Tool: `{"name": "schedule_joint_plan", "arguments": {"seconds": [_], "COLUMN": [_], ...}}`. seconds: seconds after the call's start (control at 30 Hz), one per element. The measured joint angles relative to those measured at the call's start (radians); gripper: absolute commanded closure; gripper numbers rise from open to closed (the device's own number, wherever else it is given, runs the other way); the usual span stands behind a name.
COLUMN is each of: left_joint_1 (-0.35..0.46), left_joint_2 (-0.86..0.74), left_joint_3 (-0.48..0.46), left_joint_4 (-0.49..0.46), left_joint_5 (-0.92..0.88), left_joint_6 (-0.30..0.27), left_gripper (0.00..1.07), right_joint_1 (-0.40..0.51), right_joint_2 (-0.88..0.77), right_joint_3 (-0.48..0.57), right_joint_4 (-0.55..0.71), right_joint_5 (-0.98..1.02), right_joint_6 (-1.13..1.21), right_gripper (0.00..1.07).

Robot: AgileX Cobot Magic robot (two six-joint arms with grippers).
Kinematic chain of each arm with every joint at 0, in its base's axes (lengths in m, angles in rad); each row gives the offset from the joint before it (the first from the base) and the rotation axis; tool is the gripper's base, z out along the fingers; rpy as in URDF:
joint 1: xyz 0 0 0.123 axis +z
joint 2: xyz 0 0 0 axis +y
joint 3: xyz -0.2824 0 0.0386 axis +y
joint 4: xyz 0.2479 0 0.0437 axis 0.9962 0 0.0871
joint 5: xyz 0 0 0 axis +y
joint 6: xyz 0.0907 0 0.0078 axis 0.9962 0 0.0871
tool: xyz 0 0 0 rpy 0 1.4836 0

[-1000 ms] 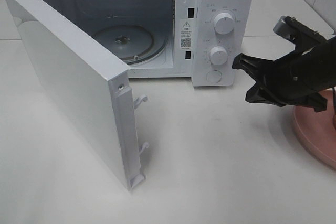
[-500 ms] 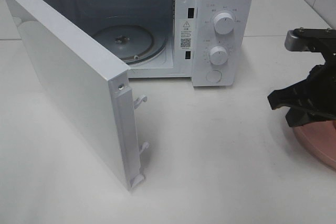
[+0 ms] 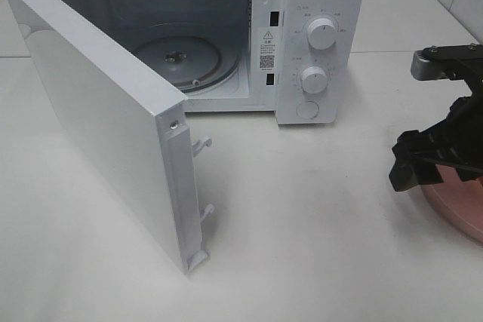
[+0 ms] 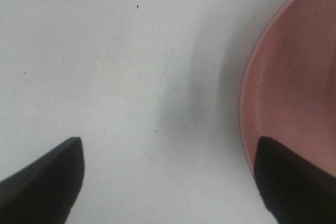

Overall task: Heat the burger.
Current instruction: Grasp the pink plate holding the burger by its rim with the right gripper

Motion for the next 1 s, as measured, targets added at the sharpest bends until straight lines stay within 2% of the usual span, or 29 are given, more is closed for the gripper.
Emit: {"name": "schedule_joint_plan", "arguments": {"seconds": [0.17, 0.37, 0.63, 1.0], "left_joint_1": [0.0, 0.0, 0.0, 0.0], "left_joint_2": [0.0, 0.0, 0.0, 0.0], "left_joint_3": [0.0, 0.0, 0.0, 0.0], "left_joint_4": [0.0, 0.0, 0.0, 0.0], "left_joint_5": [0.0, 0.0, 0.0, 0.0], "left_joint_6": [0.0, 0.0, 0.0, 0.0], "left_gripper": [0.07, 0.07, 0.07, 0.07], "right_joint_1": [-0.008, -0.061, -0.089, -0.116], "right_joint_2": [0.0, 0.02, 0.153, 0.25], "right_joint_3": [0.0, 0.0, 0.0, 0.0], "right_joint_4": [-0.028, -0.055, -0.118, -0.149], "right_joint_5": [0.0, -0.001, -0.074, -0.136], "right_joint_6": [0.006, 0.012, 0.039, 0.042], "right_gripper": [0.06, 0.08, 0.11, 0.14]}}
